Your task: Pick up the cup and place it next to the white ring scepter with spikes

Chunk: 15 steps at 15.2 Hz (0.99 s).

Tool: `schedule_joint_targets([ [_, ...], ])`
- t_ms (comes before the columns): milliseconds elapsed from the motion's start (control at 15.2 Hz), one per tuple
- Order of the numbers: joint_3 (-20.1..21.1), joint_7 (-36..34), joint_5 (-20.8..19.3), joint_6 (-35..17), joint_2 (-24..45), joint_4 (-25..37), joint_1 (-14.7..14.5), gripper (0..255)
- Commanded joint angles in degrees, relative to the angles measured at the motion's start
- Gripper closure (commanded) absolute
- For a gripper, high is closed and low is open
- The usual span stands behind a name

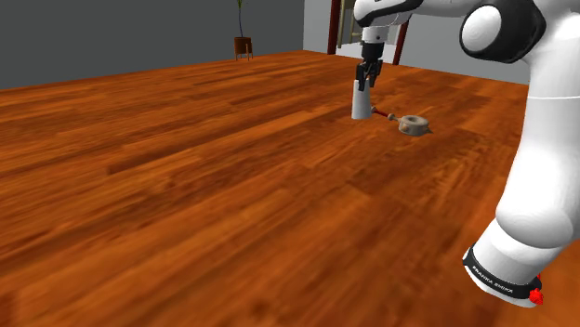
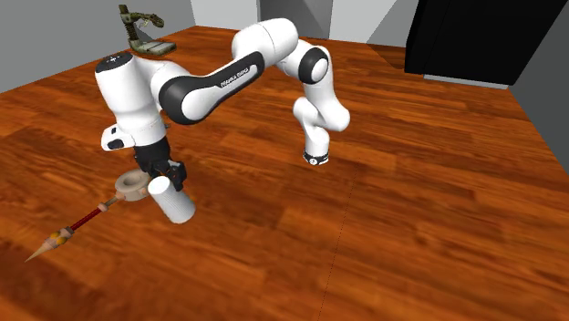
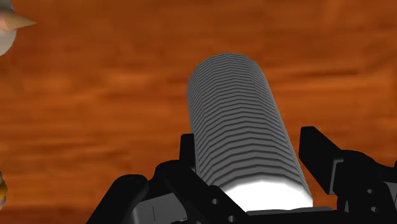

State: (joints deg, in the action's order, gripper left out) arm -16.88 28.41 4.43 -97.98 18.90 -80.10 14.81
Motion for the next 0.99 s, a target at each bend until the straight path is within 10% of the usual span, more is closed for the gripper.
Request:
schedule_joint_targets([
  [0, -0.18, 1.68, 1.58, 1.69, 5.56, 7.1, 1.95, 255],
  [132, -0.05, 2.49, 2.71, 3.66, 10.15, 13.57, 3.59, 255],
  [924, 0.16, 2.69, 2.64, -5.98, 9.5, 3.24, 2.72, 255],
])
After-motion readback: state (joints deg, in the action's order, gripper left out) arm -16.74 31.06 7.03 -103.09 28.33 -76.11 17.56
